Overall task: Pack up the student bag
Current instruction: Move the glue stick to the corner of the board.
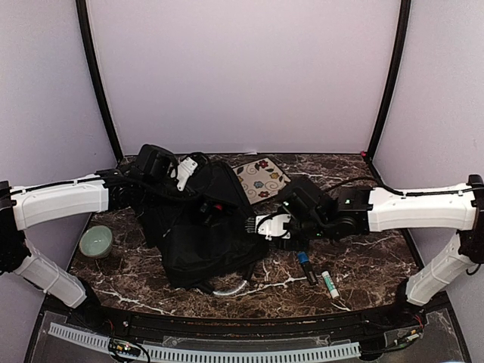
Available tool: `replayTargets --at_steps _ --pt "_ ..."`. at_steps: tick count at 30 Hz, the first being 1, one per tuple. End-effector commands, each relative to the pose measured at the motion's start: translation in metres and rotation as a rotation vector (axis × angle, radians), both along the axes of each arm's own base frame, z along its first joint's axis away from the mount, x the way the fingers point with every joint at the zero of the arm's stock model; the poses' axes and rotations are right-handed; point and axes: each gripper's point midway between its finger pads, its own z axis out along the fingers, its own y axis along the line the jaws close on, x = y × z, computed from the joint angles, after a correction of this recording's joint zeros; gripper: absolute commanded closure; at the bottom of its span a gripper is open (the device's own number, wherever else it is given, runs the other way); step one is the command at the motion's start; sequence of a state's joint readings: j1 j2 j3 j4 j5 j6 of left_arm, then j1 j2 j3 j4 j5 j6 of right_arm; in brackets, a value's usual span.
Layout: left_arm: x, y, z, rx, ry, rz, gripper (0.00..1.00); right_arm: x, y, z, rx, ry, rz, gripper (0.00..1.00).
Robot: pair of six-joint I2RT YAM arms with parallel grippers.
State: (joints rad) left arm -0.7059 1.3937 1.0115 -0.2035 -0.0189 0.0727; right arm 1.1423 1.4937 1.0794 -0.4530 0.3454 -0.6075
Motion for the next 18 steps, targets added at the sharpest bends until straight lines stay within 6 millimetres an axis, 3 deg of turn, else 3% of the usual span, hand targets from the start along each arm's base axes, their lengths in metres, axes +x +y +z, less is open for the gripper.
replayTargets --at_steps 1,8,18 --pt "0.01 -0.015 0.055 -0.123 -0.127 -0.018 1.0 -0.001 -0.053 -0.02 -0.013 0.192 -0.087 0.45" --pt "0.013 -0.018 0.044 -0.11 -0.1 -0.025 1.0 -0.019 -0.097 -0.056 -0.04 0.396 -0.168 0.46" --pt "0.013 -0.019 0.044 -0.108 -0.098 -0.026 1.0 -0.059 -0.13 -0.093 -0.155 0.534 -0.122 0.43"
